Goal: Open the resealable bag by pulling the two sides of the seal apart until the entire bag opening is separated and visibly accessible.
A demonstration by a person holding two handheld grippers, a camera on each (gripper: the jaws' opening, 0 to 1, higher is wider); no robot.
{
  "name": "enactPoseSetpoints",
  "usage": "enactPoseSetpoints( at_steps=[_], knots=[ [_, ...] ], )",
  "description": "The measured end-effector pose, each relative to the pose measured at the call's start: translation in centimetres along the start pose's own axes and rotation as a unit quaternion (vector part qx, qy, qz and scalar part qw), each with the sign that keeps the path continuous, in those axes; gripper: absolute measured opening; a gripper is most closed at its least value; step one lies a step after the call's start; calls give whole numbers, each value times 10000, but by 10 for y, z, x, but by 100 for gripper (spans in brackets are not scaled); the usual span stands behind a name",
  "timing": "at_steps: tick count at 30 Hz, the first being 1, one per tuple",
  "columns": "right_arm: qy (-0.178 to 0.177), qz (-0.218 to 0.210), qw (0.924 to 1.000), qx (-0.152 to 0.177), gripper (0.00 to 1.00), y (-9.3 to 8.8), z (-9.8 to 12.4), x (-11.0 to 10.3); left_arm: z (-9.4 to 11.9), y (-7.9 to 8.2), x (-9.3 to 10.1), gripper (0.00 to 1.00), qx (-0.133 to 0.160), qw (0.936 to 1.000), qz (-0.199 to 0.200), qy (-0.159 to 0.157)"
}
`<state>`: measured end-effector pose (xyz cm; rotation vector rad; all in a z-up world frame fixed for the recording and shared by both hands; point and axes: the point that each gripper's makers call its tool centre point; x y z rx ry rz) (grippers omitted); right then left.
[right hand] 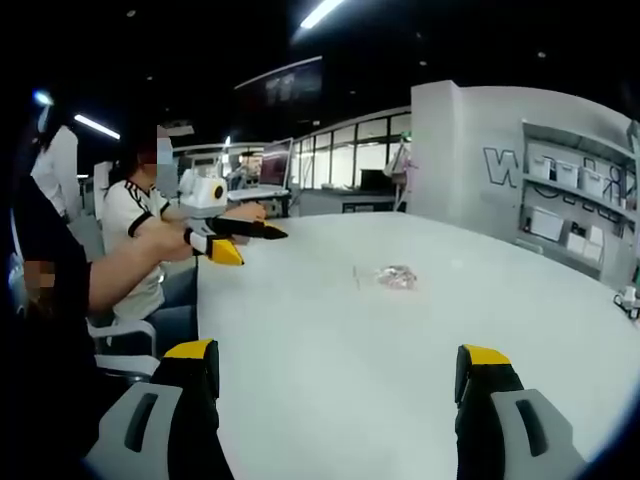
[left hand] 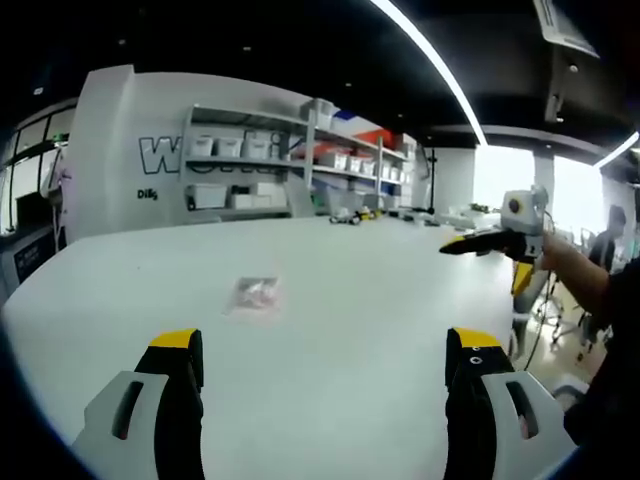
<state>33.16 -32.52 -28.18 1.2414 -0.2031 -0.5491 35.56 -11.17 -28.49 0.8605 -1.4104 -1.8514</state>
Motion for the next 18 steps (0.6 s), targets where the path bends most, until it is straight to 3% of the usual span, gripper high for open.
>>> enactPoseSetpoints(
  at_steps=[18],
  knots=[
    [12,-7,10000,-16,99,0,-2,1,-14,-3,-9,100,15,10000,46,-1]
  ],
)
Point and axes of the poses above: the point that each gripper's makers call its tool centre point, and the gripper's own axes: z roughly backward along the fingers, x roughly to its right, y roughly out of its top, and after that the axes turned 11 degrees about -z, right-handed
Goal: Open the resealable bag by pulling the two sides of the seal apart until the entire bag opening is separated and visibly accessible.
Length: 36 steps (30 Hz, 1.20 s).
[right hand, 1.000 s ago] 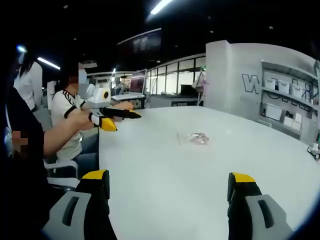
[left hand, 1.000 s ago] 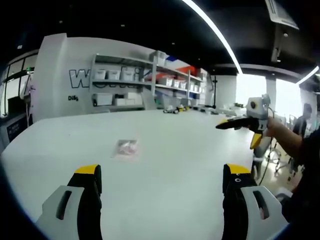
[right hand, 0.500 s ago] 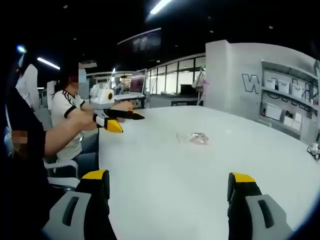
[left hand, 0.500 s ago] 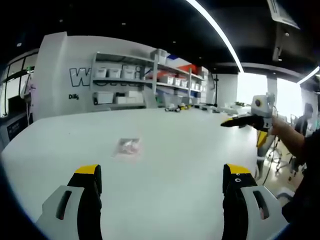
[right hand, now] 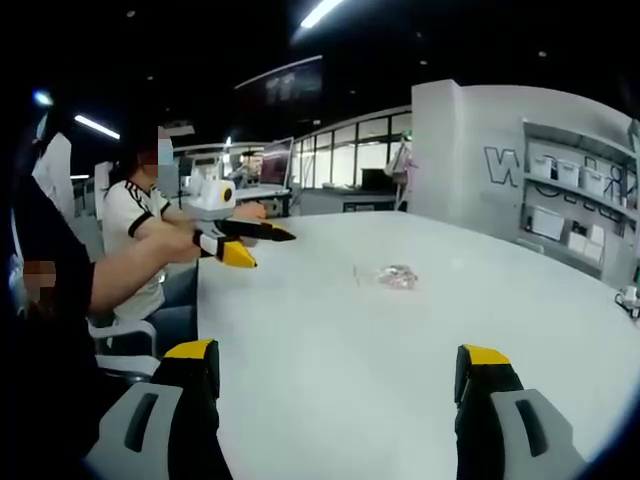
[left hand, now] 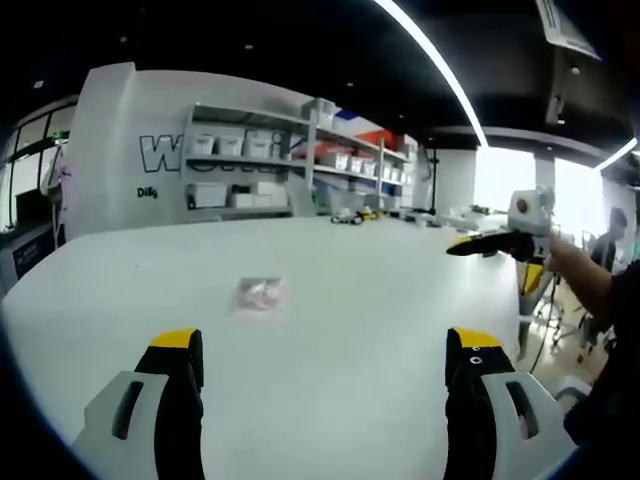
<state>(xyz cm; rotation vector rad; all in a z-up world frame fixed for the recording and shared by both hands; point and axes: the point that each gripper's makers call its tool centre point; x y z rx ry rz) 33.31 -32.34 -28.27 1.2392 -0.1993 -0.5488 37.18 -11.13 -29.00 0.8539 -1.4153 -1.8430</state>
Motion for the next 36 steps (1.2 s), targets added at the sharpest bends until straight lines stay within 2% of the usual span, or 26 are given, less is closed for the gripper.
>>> enactPoseSetpoints(
  at_steps=[36],
  knots=[
    [4,-25,10000,-22,99,-2,-4,1,-24,-5,-10,100,-54,10000,22,-66]
  ],
)
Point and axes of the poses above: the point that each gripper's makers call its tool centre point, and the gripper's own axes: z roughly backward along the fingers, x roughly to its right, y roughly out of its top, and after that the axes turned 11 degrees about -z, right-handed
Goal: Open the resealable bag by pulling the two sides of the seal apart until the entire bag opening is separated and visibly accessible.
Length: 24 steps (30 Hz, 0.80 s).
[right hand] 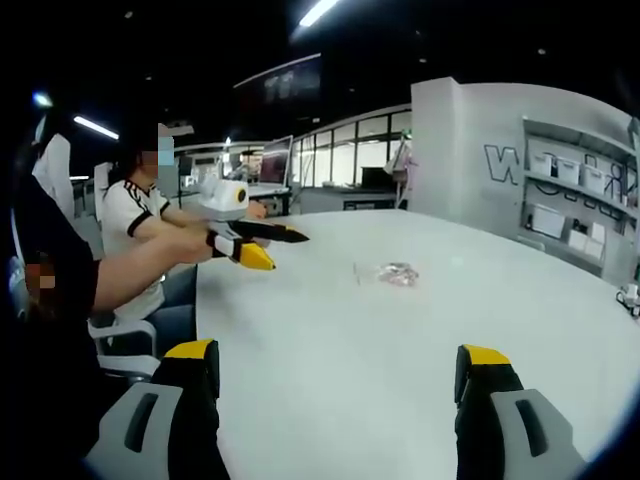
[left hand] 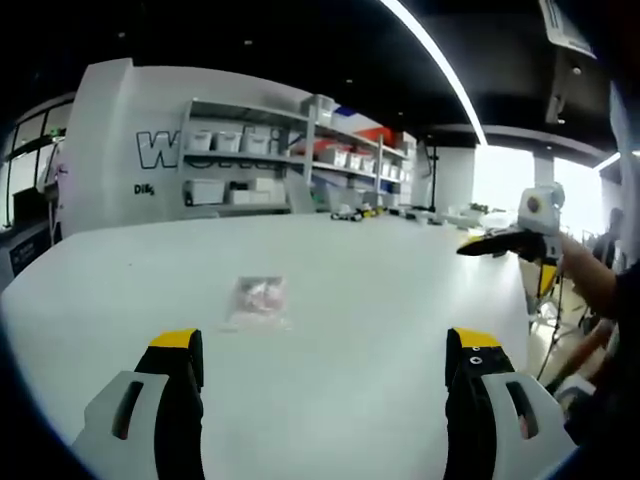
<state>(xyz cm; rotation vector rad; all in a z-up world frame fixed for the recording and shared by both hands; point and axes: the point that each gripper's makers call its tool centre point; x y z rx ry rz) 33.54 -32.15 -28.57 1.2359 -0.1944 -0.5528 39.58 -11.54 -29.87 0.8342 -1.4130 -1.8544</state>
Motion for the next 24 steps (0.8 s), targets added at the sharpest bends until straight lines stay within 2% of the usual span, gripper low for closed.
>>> enactPoseSetpoints(
  at_steps=[24],
  knots=[
    [-24,-20,10000,59,98,9,-11,10,-7,0,-1,100,4,10000,-9,-44]
  ],
)
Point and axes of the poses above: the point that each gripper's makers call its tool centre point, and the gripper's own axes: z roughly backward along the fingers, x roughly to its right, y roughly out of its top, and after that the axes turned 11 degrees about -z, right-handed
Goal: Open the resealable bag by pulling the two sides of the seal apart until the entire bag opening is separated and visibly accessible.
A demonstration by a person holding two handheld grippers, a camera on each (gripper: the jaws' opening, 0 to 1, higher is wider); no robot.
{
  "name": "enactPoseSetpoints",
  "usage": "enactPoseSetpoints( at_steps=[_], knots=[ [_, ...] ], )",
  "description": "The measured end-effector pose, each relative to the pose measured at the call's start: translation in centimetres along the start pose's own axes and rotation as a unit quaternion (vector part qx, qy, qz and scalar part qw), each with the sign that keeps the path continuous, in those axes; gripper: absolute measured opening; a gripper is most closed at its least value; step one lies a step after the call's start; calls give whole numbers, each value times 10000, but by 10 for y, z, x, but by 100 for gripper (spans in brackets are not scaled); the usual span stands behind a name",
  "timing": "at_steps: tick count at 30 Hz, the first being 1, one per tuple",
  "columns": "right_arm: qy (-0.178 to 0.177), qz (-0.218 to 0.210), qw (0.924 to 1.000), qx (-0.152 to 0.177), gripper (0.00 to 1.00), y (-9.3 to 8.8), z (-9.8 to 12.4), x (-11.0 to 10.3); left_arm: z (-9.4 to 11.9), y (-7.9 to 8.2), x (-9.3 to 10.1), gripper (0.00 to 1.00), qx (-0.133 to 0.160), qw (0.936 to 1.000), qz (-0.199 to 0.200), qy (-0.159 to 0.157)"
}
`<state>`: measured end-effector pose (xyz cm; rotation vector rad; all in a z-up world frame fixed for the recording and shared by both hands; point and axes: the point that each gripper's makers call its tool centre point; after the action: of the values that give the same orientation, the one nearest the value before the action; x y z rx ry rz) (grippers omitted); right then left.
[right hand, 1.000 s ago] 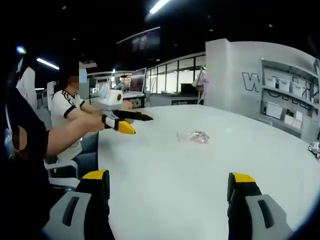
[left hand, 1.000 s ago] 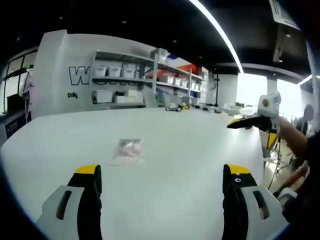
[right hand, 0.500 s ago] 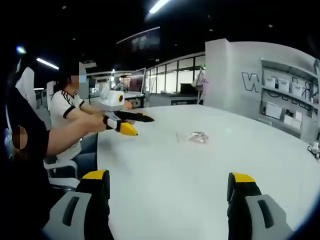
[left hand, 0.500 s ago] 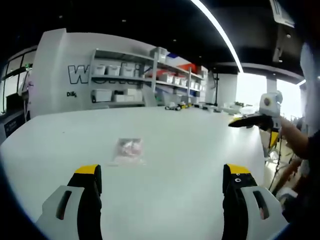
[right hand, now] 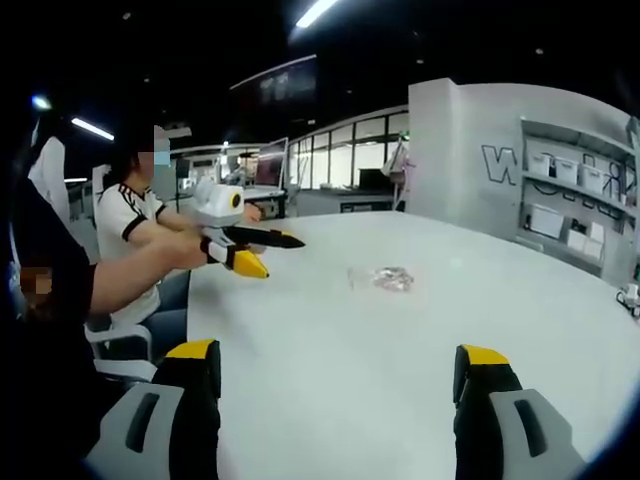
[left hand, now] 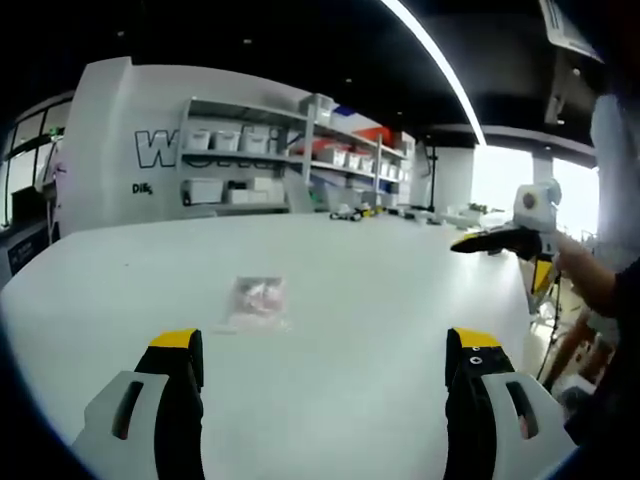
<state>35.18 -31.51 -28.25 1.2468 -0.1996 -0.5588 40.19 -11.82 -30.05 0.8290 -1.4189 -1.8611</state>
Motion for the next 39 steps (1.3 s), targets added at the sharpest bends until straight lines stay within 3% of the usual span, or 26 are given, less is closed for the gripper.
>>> enactPoseSetpoints(
  at_steps=[16,39],
  knots=[
    [-49,-36,9999,80,97,8,-11,16,-4,-2,-3,100,-15,10000,5,-7],
    [2,-24,9999,134,93,18,-31,21,-12,-8,-5,100,-38,10000,18,-37]
  ],
)
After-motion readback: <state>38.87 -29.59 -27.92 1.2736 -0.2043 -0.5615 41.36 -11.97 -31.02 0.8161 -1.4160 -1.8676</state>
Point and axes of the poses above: the point that each gripper's makers call its tool centre point, and the gripper's own axes: z roughly backward along the fingers, x roughly to its right, y roughly out of its top, and after that the axes turned 11 degrees about -z, right-handed
